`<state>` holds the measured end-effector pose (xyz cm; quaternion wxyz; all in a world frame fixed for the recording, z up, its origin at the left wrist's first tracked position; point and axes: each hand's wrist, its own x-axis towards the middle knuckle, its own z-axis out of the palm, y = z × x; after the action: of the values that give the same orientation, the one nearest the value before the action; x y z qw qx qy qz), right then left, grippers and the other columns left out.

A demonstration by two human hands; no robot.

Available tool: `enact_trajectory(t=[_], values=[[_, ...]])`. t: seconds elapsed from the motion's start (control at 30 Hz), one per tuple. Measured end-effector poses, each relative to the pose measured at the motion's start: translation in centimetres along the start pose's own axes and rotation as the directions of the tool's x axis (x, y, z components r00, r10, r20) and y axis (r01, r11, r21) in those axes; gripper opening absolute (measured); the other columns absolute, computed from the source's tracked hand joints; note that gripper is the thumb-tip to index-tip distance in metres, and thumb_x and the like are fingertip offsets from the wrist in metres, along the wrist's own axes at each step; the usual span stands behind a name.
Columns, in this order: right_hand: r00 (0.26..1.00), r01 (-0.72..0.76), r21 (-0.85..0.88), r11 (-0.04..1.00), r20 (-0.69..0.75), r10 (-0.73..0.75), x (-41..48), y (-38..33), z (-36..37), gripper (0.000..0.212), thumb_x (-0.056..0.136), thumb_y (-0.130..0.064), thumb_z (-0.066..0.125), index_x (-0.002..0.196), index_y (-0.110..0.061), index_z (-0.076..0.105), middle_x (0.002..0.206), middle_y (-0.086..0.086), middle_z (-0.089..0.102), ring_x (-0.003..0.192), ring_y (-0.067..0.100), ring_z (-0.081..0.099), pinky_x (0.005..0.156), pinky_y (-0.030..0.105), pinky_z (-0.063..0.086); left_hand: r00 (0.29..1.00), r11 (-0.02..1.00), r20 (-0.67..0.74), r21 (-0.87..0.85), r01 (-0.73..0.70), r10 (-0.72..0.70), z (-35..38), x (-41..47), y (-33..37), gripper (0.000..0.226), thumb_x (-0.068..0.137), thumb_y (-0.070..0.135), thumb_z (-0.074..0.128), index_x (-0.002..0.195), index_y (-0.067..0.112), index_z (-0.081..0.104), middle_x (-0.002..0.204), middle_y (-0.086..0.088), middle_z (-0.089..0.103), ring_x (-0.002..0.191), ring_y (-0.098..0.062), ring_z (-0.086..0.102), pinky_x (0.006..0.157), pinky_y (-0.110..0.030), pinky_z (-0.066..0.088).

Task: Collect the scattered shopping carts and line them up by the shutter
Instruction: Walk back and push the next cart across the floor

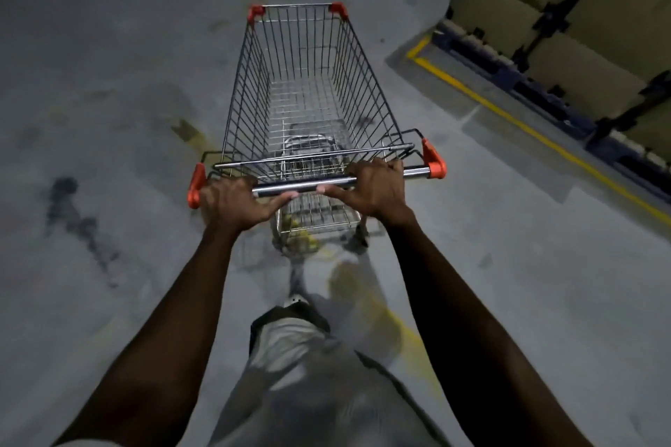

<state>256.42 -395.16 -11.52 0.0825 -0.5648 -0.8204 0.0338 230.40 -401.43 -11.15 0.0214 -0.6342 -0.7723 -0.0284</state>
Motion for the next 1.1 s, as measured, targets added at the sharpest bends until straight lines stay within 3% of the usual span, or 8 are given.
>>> enact_trajectory(t=[0.2,0.4,0.53,0.63,0.73,0.83,0.97,1.1], values=[[0.992,0.043,-0.164,0.986,0.120,-0.023,9.7,-1.6,-0.3,0.108,0.059,-0.110,0.018,0.085,-0.021,0.073,0.078,0.005,0.072,0.082,0.028,0.072,0.078,0.035,0.048,0.996,0.997,0.051,-0.029,0.070,-0.069,-0.6,6.6,-2.5,0.094,0.061,0.107,0.035,0.069,0.020,0.069,0.068,-0.009,0.066,0.072,-0.027,0.067,0.069,-0.029,0.044],[0.971,0.098,-0.218,0.971,0.234,-0.045,18.4,-3.4,0.6,0.111,0.058,-0.112,0.016,0.088,-0.021,0.072,0.087,0.009,0.072,0.089,0.031,0.070,0.078,0.037,0.050,0.926,0.913,0.376,-0.366,0.179,-0.031,-1.4,14.6,-5.9,0.074,0.053,0.104,0.053,0.072,0.034,0.069,0.071,0.004,0.065,0.082,-0.020,0.066,0.079,-0.030,0.046],[0.953,0.162,-0.201,0.966,0.285,-0.100,23.4,-4.4,1.5,0.117,0.057,-0.112,0.006,0.092,-0.023,0.073,0.079,0.006,0.063,0.084,0.030,0.068,0.081,0.039,0.053,0.884,0.954,0.462,-0.222,0.200,-0.078,-2.8,19.1,-7.7,0.096,0.050,0.106,0.051,0.100,0.028,0.074,0.115,0.001,0.072,0.113,-0.022,0.061,0.111,-0.047,0.028],[0.952,0.201,-0.099,0.974,0.253,-0.171,27.5,-4.7,2.3,0.105,0.064,-0.109,0.017,0.097,-0.022,0.065,0.095,0.005,0.068,0.090,0.028,0.066,0.080,0.039,0.053,0.903,0.945,0.400,-0.205,0.255,-0.157,-2.1,21.8,-9.2,0.115,0.044,0.108,0.052,0.130,0.031,0.054,0.150,-0.010,0.047,0.141,-0.031,0.042,0.120,-0.051,0.018],[0.962,0.264,0.004,0.965,0.066,-0.263,32.0,-4.5,3.9,0.094,0.068,-0.105,0.036,0.106,-0.021,0.054,0.115,0.004,0.056,0.105,0.024,0.053,0.085,0.045,0.054,0.901,0.919,0.400,-0.267,0.291,-0.169,-0.3,26.1,-10.8,0.141,0.036,0.107,0.056,0.152,0.033,0.028,0.158,-0.012,0.022,0.150,-0.034,0.020,0.121,-0.055,0.018],[0.951,0.303,0.039,0.952,0.054,-0.304,37.8,-4.5,5.0,0.100,0.067,-0.104,0.042,0.125,-0.024,0.053,0.135,0.007,0.048,0.123,0.025,0.045,0.099,0.060,0.047,0.880,0.924,0.450,-0.250,0.289,-0.154,1.1,31.3,-12.4,0.155,0.029,0.109,0.054,0.159,0.037,0.010,0.168,-0.011,0.004,0.155,-0.036,0.005,0.122,-0.064,0.013],[0.914,0.359,0.156,0.920,0.140,-0.380,46.1,-4.7,5.1,0.110,0.064,-0.104,0.044,0.145,-0.030,0.044,0.161,0.009,0.030,0.146,0.030,0.032,0.098,0.074,0.043,0.846,0.920,0.498,-0.208,0.331,-0.191,2.0,38.2,-13.6,0.159,0.029,0.109,0.054,0.161,0.039,-0.002,0.171,-0.009,-0.008,0.157,-0.033,-0.005,0.122,-0.066,0.005],[0.889,0.397,0.171,0.902,0.172,-0.424,54.5,-4.4,5.9,0.120,0.059,-0.108,0.031,0.149,-0.030,0.042,0.166,0.008,0.020,0.152,0.031,0.019,0.102,0.079,0.037,0.825,0.898,0.505,-0.195,0.395,-0.253,2.4,44.7,-14.2,0.163,0.024,0.114,0.041,0.161,0.039,-0.006,0.171,-0.006,-0.010,0.158,-0.030,-0.005,0.122,-0.065,0.000]])
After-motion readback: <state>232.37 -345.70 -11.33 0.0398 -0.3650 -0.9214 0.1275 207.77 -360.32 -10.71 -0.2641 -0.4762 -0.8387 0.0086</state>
